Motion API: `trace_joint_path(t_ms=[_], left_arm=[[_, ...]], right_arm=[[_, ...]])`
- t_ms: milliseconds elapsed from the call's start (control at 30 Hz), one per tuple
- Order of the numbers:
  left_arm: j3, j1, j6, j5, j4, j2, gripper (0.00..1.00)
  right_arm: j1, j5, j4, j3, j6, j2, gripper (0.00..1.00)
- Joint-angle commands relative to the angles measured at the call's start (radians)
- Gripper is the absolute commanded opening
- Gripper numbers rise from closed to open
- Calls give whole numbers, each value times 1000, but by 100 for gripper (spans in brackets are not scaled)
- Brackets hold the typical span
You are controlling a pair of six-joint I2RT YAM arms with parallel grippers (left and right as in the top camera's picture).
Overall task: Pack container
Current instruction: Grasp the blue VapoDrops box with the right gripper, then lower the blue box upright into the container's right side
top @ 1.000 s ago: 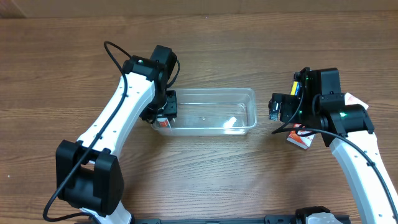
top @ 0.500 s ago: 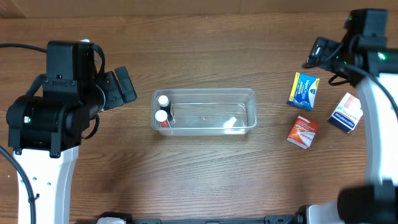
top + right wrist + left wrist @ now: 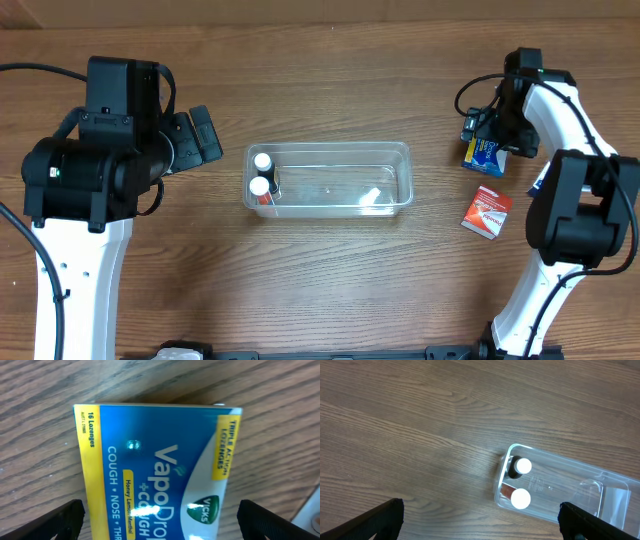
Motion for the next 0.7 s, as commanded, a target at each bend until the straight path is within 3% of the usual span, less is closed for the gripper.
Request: trace_joint_path(t_ms=[0, 433, 533, 667], left_arm=[[10, 6, 19, -11, 4, 2, 100], [9, 6, 19, -11, -5, 2, 100], [9, 5, 19, -11, -5, 2, 100], [9, 5, 19, -11, -8, 2, 100]], right_arm=[[1, -24, 5, 10, -12, 10, 100], [1, -23, 51, -37, -11, 24, 100], [1, -23, 51, -37, -11, 24, 83], [1, -23, 45, -37, -11, 23, 70]])
